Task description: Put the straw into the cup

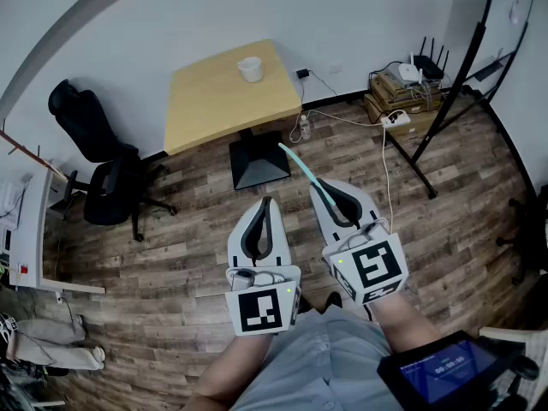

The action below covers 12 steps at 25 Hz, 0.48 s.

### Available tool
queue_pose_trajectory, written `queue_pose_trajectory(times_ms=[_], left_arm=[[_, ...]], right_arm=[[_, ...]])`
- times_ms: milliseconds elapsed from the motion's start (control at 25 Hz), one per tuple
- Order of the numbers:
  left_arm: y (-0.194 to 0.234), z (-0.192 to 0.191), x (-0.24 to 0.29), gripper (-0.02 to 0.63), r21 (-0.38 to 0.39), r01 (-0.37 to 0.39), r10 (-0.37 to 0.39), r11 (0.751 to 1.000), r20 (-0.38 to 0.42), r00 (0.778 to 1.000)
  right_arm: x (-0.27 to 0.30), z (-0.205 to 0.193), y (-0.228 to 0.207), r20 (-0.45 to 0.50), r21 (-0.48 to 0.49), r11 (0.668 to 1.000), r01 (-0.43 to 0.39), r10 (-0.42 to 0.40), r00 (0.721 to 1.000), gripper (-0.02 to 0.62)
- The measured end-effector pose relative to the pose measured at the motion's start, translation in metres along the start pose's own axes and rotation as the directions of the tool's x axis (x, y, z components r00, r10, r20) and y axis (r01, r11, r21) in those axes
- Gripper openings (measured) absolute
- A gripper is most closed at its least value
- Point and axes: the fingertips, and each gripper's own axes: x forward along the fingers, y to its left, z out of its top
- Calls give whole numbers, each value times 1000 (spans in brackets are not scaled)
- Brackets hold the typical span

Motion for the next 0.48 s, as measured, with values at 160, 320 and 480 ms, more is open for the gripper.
queue_pose_trajectory(times_ms=[160,320,480], left_arm=[[-6,0,2,-3,4,1,-1,1000,-3,1000],[-13,-2,2,-3,20,11,-10,1000,-8,1000],[-18,-2,4,-3,17,4,-4,1000,-7,1000]], right_arm=[[-4,0,-5,3,2,1000,-2,2,1000,20],[-8,-1,-9,6,5,1000,-1,1,1000,20],[-12,-2,-13,15,11,1000,-3,3,1000,20]])
